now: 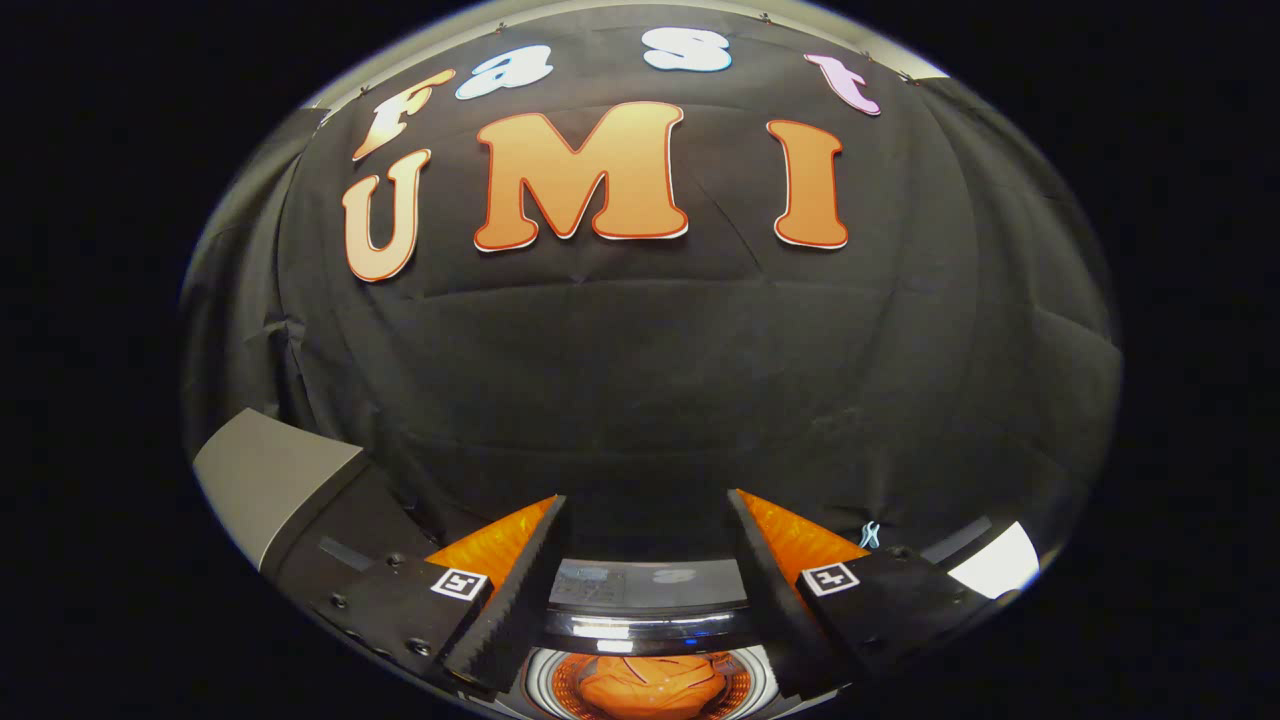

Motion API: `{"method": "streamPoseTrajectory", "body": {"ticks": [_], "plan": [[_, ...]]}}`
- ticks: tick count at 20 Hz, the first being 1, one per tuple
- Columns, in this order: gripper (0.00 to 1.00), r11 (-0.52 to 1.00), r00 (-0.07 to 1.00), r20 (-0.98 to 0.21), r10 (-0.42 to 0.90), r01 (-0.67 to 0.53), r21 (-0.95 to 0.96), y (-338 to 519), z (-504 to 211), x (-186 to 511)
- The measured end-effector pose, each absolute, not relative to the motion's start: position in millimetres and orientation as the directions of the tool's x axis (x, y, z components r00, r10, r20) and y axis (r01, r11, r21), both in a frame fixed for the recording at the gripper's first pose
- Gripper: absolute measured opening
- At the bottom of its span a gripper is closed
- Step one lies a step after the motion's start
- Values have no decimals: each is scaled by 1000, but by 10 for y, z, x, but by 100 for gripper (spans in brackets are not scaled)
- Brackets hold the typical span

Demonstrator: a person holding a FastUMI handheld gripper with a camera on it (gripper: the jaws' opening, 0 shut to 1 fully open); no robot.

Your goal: Put the clothes into the washing machine and then close the washing machine lid.

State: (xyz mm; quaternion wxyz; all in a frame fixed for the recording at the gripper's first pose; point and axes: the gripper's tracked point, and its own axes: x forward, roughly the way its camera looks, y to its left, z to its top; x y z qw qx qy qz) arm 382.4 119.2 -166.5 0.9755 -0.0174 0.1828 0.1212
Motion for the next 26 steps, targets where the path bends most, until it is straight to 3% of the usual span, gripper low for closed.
{"method": "streamPoseTrajectory", "body": {"ticks": [16,26], "plan": [[99,967,890,-386,242,-255,17,1065,-2038,3146],[99,979,895,-402,195,-201,29,767,-2137,2878]]}}
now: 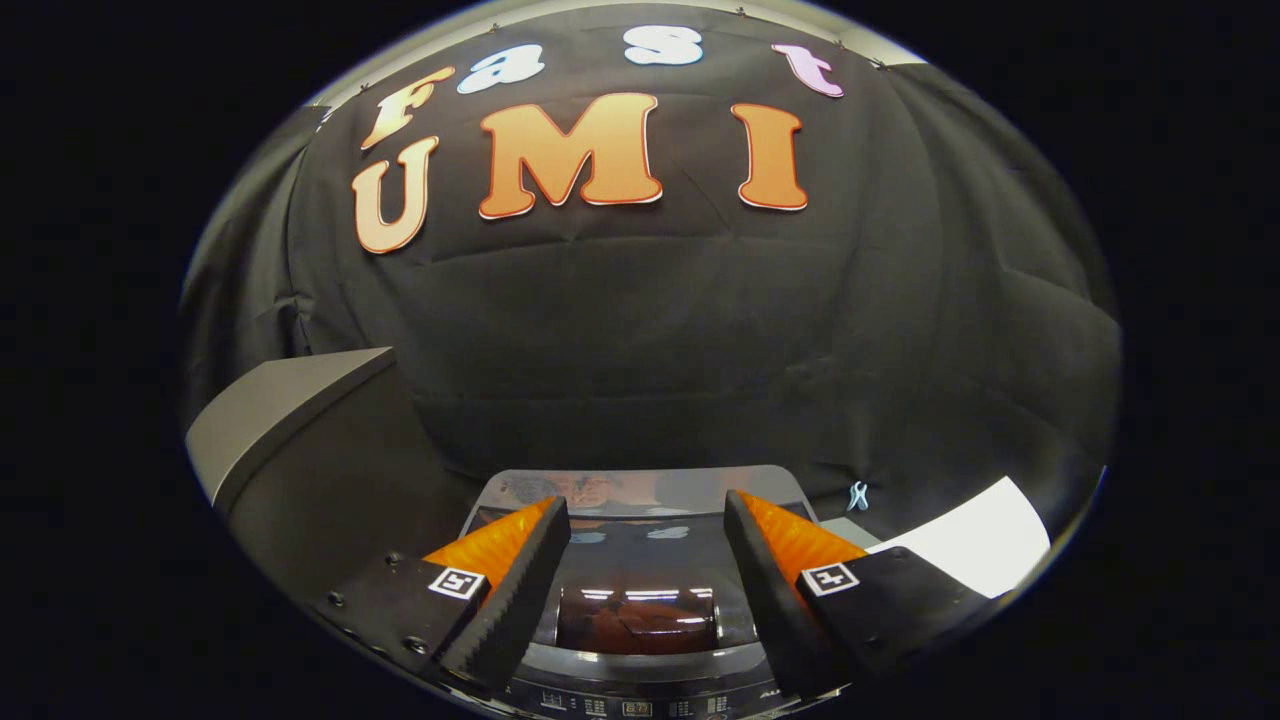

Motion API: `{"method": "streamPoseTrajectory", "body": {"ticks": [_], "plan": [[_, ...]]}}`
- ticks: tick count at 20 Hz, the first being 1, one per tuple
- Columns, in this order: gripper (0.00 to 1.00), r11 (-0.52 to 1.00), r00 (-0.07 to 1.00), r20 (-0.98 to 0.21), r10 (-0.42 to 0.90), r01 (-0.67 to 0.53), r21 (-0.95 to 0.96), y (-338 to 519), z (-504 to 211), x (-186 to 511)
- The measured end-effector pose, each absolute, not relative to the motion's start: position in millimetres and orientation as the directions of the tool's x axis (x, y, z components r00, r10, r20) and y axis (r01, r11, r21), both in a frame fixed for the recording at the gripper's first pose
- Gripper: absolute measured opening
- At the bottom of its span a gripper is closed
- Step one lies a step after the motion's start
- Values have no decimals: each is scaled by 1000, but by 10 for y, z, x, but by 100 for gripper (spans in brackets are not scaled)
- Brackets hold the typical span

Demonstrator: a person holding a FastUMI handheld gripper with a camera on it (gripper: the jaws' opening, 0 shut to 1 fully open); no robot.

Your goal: Put the clothes into the washing machine and then close the washing machine lid.

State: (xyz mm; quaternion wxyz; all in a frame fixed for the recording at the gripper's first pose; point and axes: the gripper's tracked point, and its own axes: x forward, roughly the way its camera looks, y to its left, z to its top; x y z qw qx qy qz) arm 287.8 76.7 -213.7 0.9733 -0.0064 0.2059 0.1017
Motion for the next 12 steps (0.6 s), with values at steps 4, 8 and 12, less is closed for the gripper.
{"method": "streamPoseTrajectory", "body": {"ticks": [4,8,12], "plan": [[99,981,921,-337,195,-188,52,707,-1804,2714],[99,982,943,-274,189,-184,44,587,-1392,2424],[99,980,959,-201,198,-195,33,517,-927,2051]]}}
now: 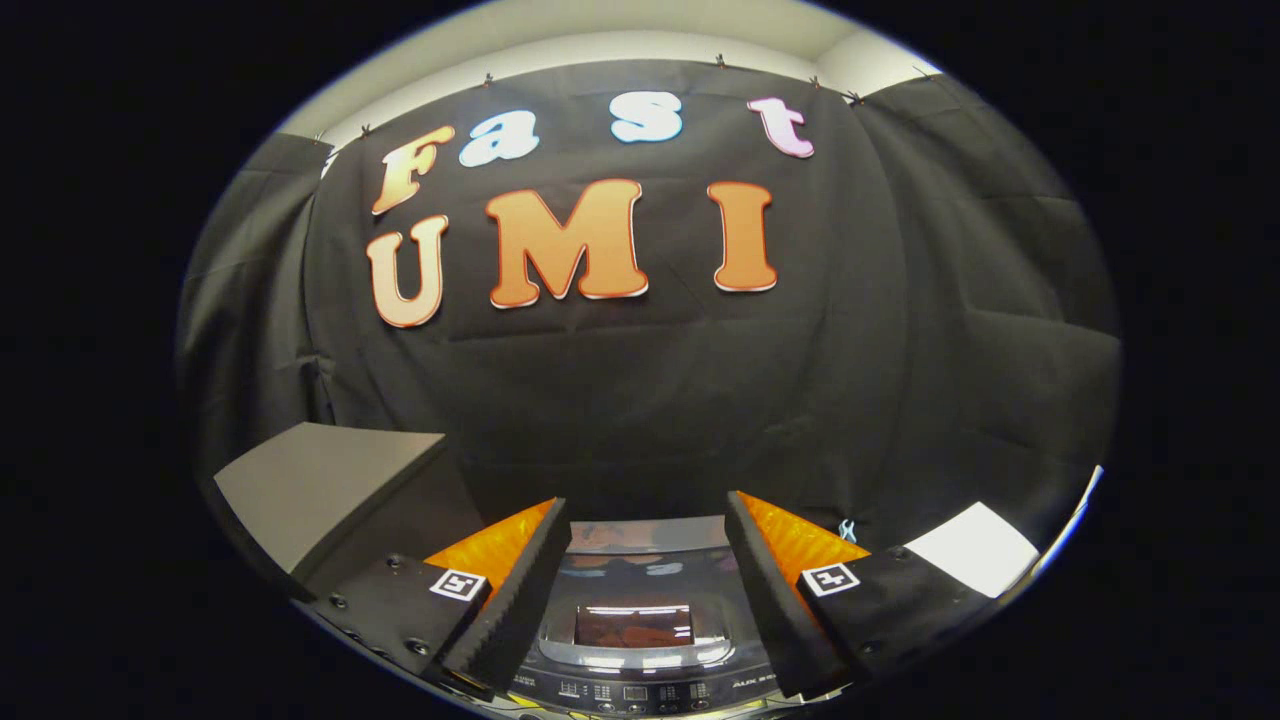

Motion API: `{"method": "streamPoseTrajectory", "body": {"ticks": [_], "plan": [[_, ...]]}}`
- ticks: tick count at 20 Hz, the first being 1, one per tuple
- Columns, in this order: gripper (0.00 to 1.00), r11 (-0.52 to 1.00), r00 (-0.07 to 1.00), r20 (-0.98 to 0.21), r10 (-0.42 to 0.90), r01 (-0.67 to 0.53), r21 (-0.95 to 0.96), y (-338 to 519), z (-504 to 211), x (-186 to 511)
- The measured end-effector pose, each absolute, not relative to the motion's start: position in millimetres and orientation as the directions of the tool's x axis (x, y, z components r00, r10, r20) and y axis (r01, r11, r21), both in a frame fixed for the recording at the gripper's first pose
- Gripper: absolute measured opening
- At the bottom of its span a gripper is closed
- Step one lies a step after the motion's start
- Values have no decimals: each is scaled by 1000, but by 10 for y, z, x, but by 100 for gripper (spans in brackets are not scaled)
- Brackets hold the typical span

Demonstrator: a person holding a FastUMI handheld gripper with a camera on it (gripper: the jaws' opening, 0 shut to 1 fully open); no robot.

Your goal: Put the clothes into the washing machine and then close the washing machine lid.

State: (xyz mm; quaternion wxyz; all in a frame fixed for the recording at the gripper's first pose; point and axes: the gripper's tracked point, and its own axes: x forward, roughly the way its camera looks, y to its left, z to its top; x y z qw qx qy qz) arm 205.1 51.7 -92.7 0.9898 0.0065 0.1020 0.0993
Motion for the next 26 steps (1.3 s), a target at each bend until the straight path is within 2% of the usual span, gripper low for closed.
{"method": "streamPoseTrajectory", "body": {"ticks": [16,26], "plan": [[99,979,978,-47,203,-201,34,132,156,667],[99,985,986,19,165,-166,56,-111,259,386]]}}
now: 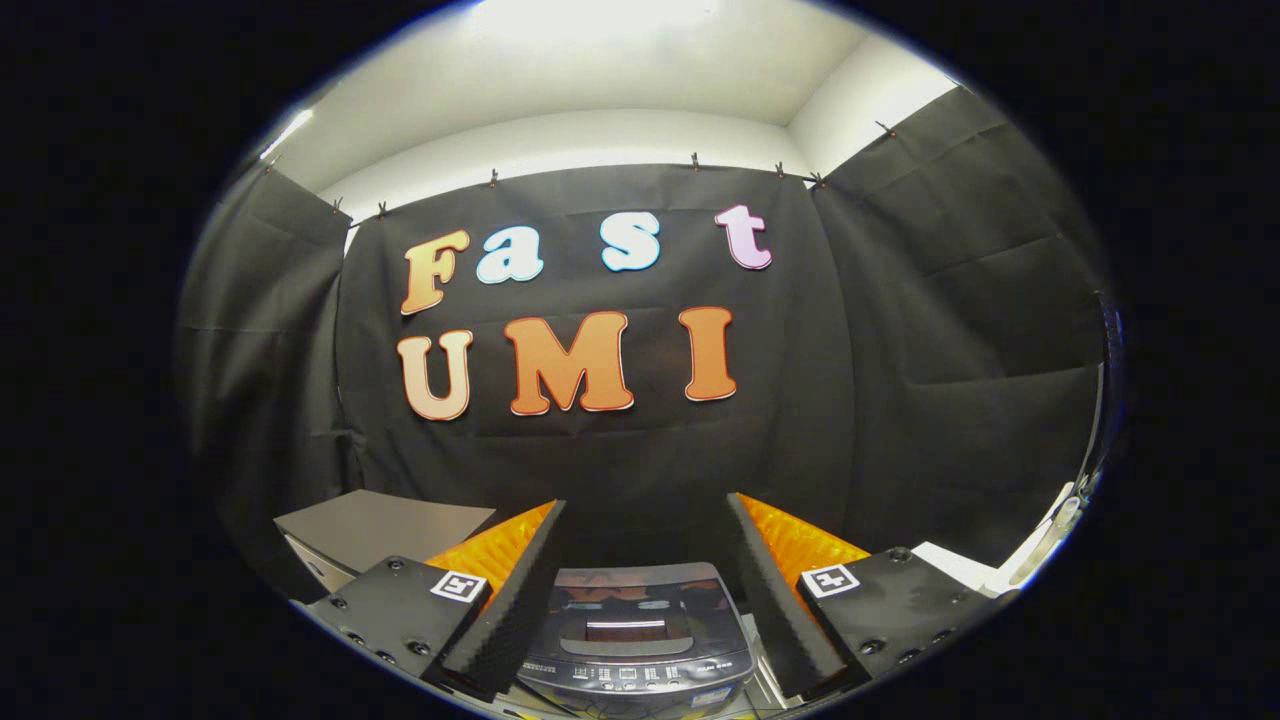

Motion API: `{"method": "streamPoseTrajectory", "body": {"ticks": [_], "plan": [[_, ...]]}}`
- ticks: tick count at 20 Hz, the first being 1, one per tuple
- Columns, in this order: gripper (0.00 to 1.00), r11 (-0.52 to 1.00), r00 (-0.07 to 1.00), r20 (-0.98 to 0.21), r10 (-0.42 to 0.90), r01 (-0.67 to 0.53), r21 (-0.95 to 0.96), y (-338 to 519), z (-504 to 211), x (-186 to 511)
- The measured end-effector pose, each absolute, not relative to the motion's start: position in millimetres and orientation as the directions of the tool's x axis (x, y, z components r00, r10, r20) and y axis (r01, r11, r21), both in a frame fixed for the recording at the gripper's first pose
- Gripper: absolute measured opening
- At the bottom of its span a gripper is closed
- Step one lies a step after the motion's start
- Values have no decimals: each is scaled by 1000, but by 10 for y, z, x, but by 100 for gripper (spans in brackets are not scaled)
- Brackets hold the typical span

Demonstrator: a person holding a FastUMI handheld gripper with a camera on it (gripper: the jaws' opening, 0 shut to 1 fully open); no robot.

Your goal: Put the clothes into the washing machine and then close the washing machine lid.

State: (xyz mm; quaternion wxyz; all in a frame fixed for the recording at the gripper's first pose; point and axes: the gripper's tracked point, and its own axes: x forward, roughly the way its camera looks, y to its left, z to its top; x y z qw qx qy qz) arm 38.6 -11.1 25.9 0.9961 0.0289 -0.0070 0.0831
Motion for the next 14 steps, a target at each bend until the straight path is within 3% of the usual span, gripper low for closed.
{"method": "streamPoseTrajectory", "body": {"ticks": [14], "plan": [[99,988,989,1,149,-149,45,-290,187,295]]}}
